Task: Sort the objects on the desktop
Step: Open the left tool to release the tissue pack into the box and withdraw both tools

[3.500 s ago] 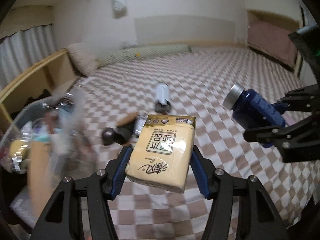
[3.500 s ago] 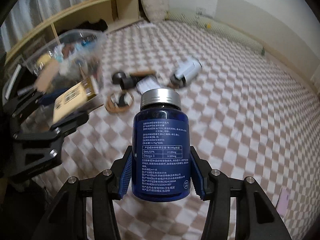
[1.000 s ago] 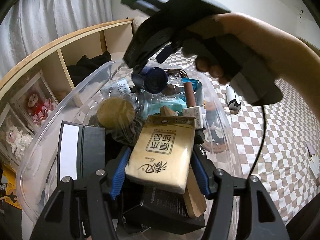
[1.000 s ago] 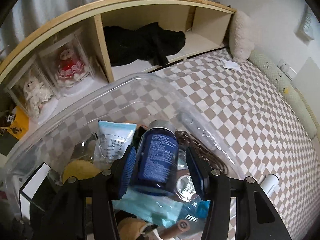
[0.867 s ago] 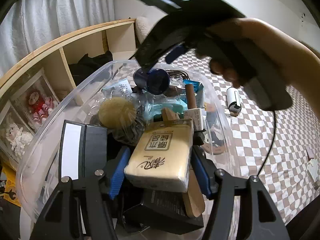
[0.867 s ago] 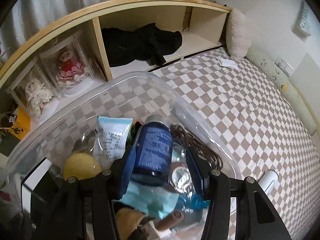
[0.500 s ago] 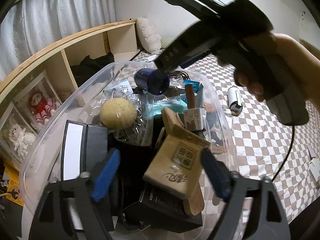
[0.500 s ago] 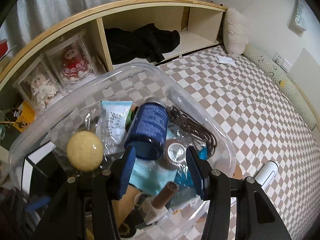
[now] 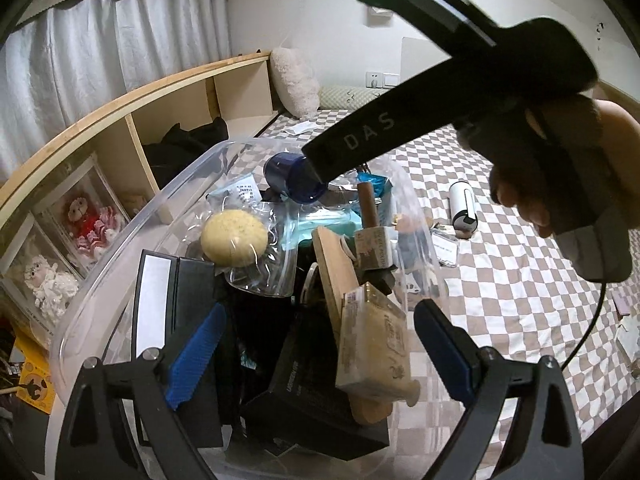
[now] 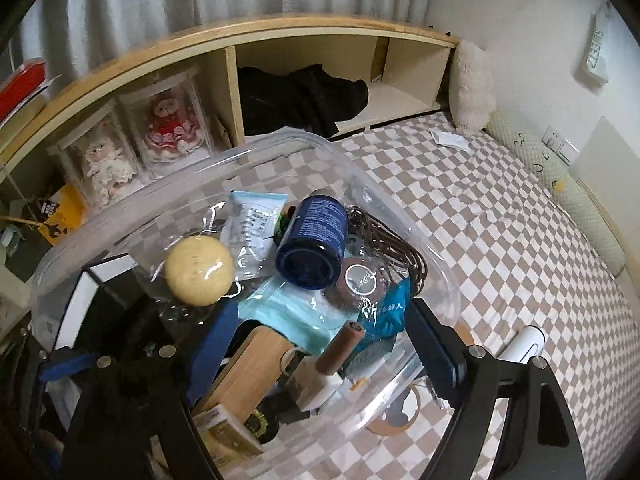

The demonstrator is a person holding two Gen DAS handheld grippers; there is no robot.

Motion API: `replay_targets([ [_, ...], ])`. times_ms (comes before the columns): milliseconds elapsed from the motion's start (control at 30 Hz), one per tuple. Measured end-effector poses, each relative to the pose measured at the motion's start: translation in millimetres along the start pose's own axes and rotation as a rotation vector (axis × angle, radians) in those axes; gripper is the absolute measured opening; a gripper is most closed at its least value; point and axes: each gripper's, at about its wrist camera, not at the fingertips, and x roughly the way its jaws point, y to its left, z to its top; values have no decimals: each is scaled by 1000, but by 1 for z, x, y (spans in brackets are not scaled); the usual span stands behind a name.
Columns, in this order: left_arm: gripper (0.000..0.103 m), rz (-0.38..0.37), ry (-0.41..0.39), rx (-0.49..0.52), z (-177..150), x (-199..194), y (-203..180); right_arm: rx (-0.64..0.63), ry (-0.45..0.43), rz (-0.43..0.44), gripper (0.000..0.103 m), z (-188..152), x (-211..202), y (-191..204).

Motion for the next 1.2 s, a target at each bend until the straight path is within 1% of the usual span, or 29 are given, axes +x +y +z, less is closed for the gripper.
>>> replay_targets([
  [233, 96, 5, -4, 3, -1, -7, -3, 0, 3, 30, 86, -13, -15, 4],
  [267, 96, 6, -4, 4, -1, -7, -4, 1, 4, 34, 88, -16, -17, 4],
  [300, 96, 6, -6, 5, -2, -8, -4, 0, 2, 36, 94, -19, -18, 4],
  [333, 96, 7, -9, 6, -2, -9, -5, -1, 0, 37, 103, -22, -19, 4],
  [367, 97, 10, -13, 7, -2, -10, -5, -2, -2, 39, 103, -24, -21, 4],
  [400, 102, 14, -18, 8, -3, -11, -6, -2, -5, 41, 103, -26, -23, 3],
  [433, 103, 19, -24, 8, -3, -13, -7, 1, -4, 41, 103, -28, -24, 2],
  [700, 103, 20, -24, 16, -5, -18, -14, 67, -1, 28, 103, -49, -31, -20],
  [900, 103, 13, -24, 34, -4, -20, -24, 113, -11, 10, 103, -76, -41, -36],
  [1067, 103, 12, -25, 46, -4, -22, -32, 119, -14, -1, 103, -96, -49, -43],
  [1200, 103, 21, -25, 46, -3, -24, -36, 120, -25, 10, 103, -107, -57, -46],
])
